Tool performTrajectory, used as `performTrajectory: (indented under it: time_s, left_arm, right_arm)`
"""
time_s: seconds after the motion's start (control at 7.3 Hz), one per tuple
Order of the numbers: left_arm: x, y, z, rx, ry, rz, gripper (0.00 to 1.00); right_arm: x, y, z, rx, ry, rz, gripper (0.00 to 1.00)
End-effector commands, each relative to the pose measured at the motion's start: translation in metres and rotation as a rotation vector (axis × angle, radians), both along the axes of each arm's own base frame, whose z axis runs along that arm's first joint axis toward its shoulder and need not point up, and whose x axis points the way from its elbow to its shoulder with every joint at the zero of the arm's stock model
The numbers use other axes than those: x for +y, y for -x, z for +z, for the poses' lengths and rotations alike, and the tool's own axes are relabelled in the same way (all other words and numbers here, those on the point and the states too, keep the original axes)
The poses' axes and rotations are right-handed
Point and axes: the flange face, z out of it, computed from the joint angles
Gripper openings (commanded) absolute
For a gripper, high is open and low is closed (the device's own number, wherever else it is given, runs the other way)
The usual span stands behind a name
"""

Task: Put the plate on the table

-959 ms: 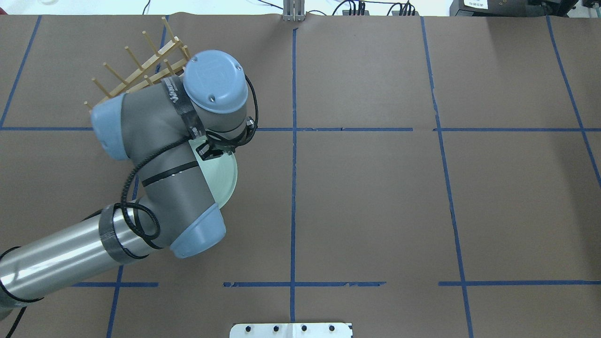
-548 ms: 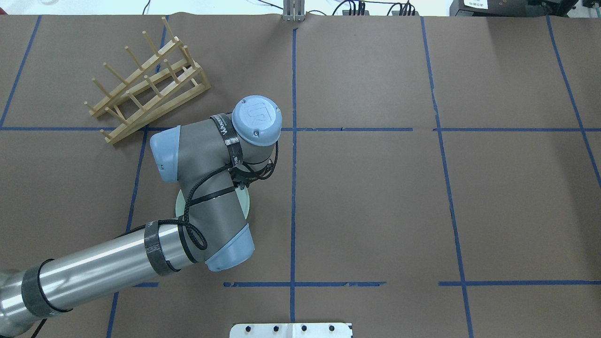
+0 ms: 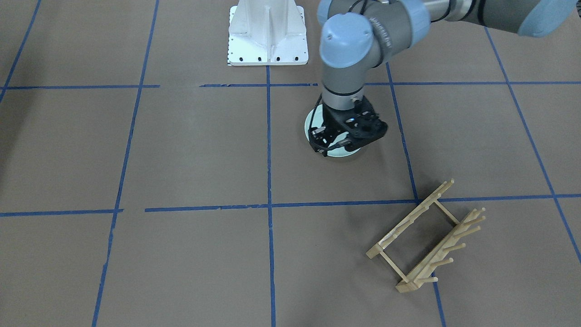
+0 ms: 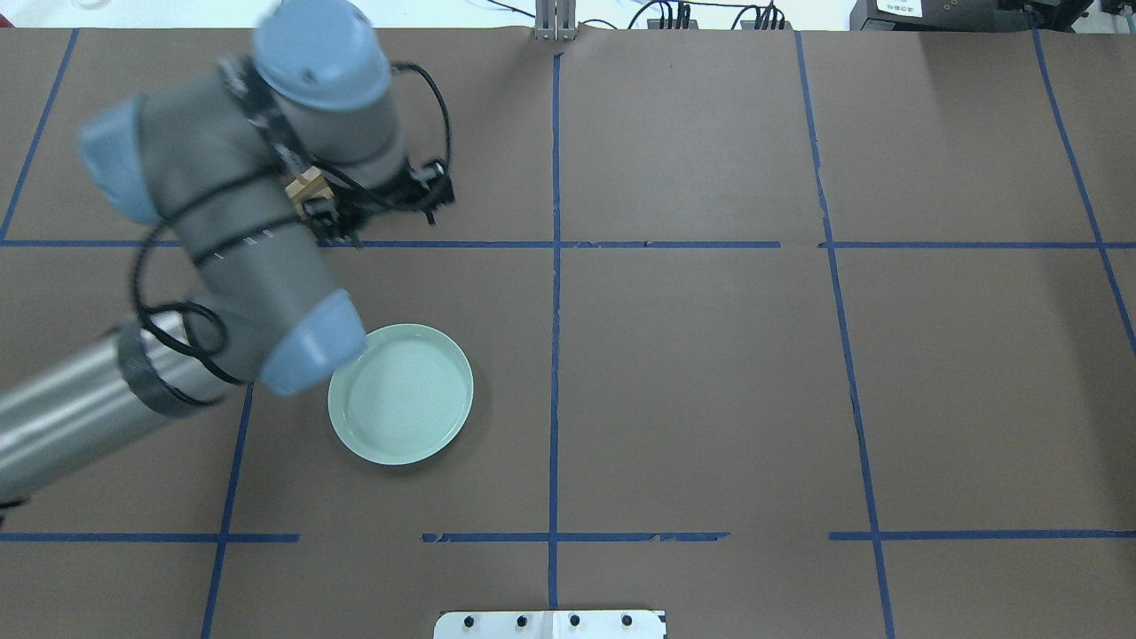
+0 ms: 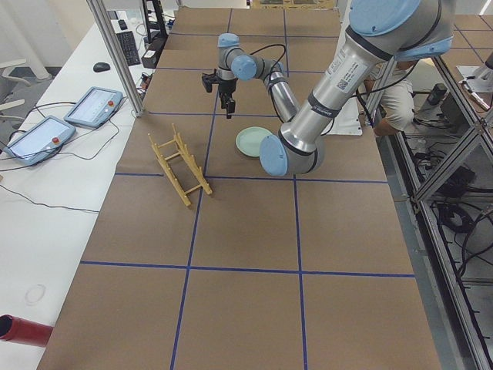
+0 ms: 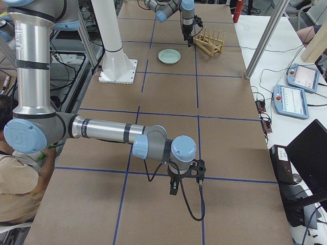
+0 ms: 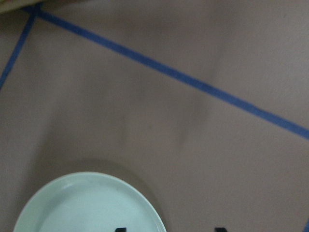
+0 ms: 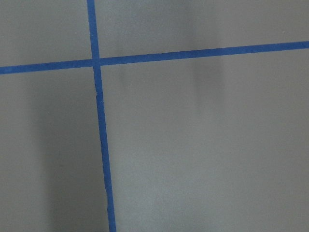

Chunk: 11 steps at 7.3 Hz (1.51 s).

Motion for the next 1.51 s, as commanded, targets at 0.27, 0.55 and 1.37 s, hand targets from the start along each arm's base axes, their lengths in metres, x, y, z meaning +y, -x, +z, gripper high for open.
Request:
performTrajectory:
  time_s: [0.27, 0.55, 1.37]
  left_arm:
    - [-0.04, 0.325, 0.149, -0.01, -0.245, 0.2, 1.0]
    - [0.031, 0.425, 0.335, -0.038, -0.327, 0.322, 1.0]
    - [0.121, 0.468, 0.423, -0.026, -0.295, 0.296, 1.0]
  right_arm:
    - [0.0, 0.0, 0.0, 0.0, 0.0, 0.0, 1.0]
    - [0.0, 0.0, 0.0, 0.0, 0.0, 0.0, 1.0]
    - [0.0, 0.0, -0.001, 0.0, -0.001, 0.0, 1.0]
